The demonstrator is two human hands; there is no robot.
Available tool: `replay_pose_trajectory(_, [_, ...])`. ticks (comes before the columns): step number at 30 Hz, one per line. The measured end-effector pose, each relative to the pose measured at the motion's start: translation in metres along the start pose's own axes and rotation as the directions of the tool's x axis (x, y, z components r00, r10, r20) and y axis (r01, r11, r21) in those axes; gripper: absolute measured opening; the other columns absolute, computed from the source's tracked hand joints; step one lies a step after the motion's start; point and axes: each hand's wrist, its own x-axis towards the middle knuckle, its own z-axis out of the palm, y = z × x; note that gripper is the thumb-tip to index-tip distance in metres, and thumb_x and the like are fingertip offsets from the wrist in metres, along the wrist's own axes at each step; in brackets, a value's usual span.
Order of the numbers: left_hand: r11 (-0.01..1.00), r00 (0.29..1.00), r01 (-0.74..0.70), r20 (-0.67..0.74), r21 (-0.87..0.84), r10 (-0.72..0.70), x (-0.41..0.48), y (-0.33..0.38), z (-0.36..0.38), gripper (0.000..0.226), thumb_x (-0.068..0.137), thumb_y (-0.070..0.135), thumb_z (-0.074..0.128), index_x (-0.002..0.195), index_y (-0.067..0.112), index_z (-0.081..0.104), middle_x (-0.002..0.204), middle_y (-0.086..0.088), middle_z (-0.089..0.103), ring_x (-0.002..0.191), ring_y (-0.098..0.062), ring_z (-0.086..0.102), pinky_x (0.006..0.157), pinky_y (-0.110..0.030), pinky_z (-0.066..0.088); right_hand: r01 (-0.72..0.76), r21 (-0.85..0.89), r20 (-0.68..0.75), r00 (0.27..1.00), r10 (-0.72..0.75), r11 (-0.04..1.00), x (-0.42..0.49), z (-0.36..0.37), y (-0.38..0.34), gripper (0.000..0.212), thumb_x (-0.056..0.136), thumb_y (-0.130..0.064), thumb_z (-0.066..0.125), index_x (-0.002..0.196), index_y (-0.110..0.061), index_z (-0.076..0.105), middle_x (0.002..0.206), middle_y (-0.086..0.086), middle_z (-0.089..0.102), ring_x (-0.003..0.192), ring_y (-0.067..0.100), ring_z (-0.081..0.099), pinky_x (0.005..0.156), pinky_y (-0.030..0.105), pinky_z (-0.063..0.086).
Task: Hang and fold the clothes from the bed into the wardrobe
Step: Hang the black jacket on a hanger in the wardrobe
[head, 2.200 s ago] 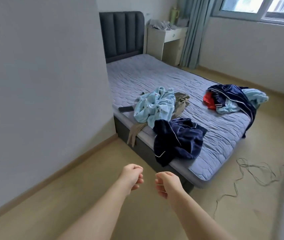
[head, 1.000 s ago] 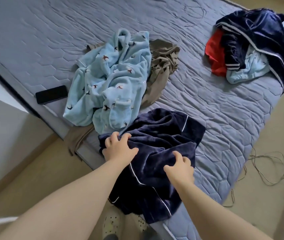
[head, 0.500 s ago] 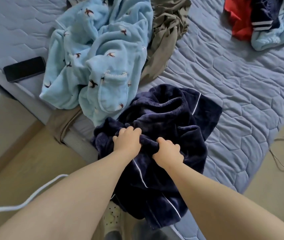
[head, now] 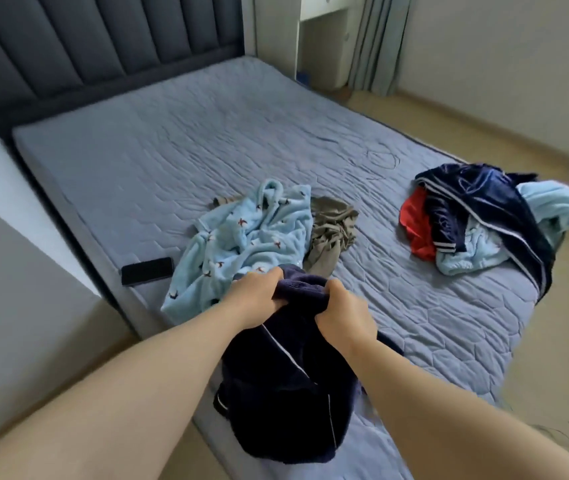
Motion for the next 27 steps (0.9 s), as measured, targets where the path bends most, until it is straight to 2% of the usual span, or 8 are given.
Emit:
replay_pose_trajectory(8, [0.974,0.898,-0.01,-0.426,0.228,0.109,-0.069,0.062,-0.165,0.028,0.095,0.029,0.045,0.113,0.009,0.037,0.116,-0.013,0.054,0.11,-0.032,0.043,0.074,-0.041,0.038,0.175,0.221,-0.222,0.967,-0.125,0.96,-0.053,-0.147,-0.105,0.024,0.075,-0.018,0.06,0.09,-0.027,0.044,0.08,-0.001,0.055,0.08,0.023,0.056,0.065,0.032,0.044])
replay_pose_trajectory(10, [0.998,0.821,-0.01,-0.569,0.062,0.043,-0.093,0.07,-0.198,0.025,0.094,0.029,0.045,0.11,0.011,0.039,0.108,-0.014,0.052,0.096,-0.03,0.044,0.072,-0.039,0.039,0.286,0.316,-0.279,0.939,-0.199,0.905,-0.071,-0.176,-0.13,0.027,0.074,-0.02,0.066,0.091,-0.028,0.047,0.082,-0.002,0.056,0.08,0.022,0.057,0.069,0.033,0.048])
replay_pose_trajectory(13, [0.96,0.68,-0.117,-0.725,-0.255,-0.11,-0.134,0.072,-0.246,0.015,0.092,0.026,0.049,0.1,0.014,0.043,0.094,-0.01,0.054,0.084,-0.026,0.047,0.068,-0.034,0.039,0.452,0.574,-0.242,0.89,-0.386,0.683,-0.105,-0.22,-0.168,0.025,0.073,-0.025,0.075,0.092,-0.029,0.059,0.087,-0.003,0.064,0.078,0.012,0.063,0.067,0.025,0.051])
replay_pose_trajectory(18, [0.779,0.554,-0.4,-0.804,-0.484,-0.215,-0.203,0.069,-0.303,0.013,0.088,0.017,0.055,0.078,0.02,0.047,0.077,0.005,0.054,0.07,-0.012,0.05,0.06,-0.023,0.039,0.33,0.844,-0.122,0.886,-0.448,0.422,-0.143,-0.274,-0.203,0.009,0.091,-0.029,0.053,0.096,-0.024,0.06,0.062,-0.001,0.06,0.038,0.01,0.041,0.04,0.017,0.024])
replay_pose_trajectory(20, [0.694,0.518,-0.503,-0.823,-0.514,-0.234,-0.225,0.076,-0.318,0.008,0.087,0.014,0.059,0.085,0.019,0.053,0.085,0.004,0.058,0.076,-0.011,0.055,0.063,-0.021,0.043,0.498,0.702,-0.227,0.834,-0.504,0.508,-0.152,-0.277,-0.209,0.019,0.092,-0.01,0.049,0.103,-0.021,0.059,0.071,0.002,0.059,0.045,0.011,0.046,0.036,0.016,0.03])
replay_pose_trajectory(23, [0.61,0.442,-0.618,-0.861,-0.496,-0.252,-0.251,0.092,-0.333,0.019,0.086,0.008,0.058,0.085,0.026,0.055,0.086,0.007,0.061,0.076,-0.004,0.058,0.057,-0.011,0.044,0.695,0.504,-0.297,0.697,-0.653,0.513,-0.161,-0.27,-0.215,0.045,0.087,0.009,0.045,0.11,-0.029,0.054,0.114,0.009,0.059,0.085,0.013,0.055,0.062,0.009,0.044])
replay_pose_trajectory(25, [0.555,0.404,-0.688,-0.882,-0.467,-0.242,-0.268,0.101,-0.342,0.026,0.084,0.001,0.057,0.083,0.028,0.057,0.083,0.008,0.062,0.072,-0.002,0.059,0.053,-0.008,0.045,0.649,0.586,-0.239,0.71,-0.663,0.485,-0.163,-0.27,-0.214,0.064,0.084,0.005,0.055,0.13,-0.036,0.04,0.139,0.005,0.04,0.103,0.017,0.051,0.076,0.021,0.047])
replay_pose_trajectory(27, [0.494,0.411,-0.742,-0.89,-0.453,-0.199,-0.284,0.107,-0.35,0.032,0.082,-0.005,0.053,0.082,0.027,0.06,0.077,0.008,0.065,0.066,-0.002,0.061,0.054,-0.01,0.047,0.562,0.668,-0.161,0.749,-0.643,0.487,-0.165,-0.268,-0.211,0.076,0.083,-0.001,0.062,0.141,-0.036,0.027,0.14,0.001,0.037,0.104,0.017,0.049,0.074,0.027,0.048])
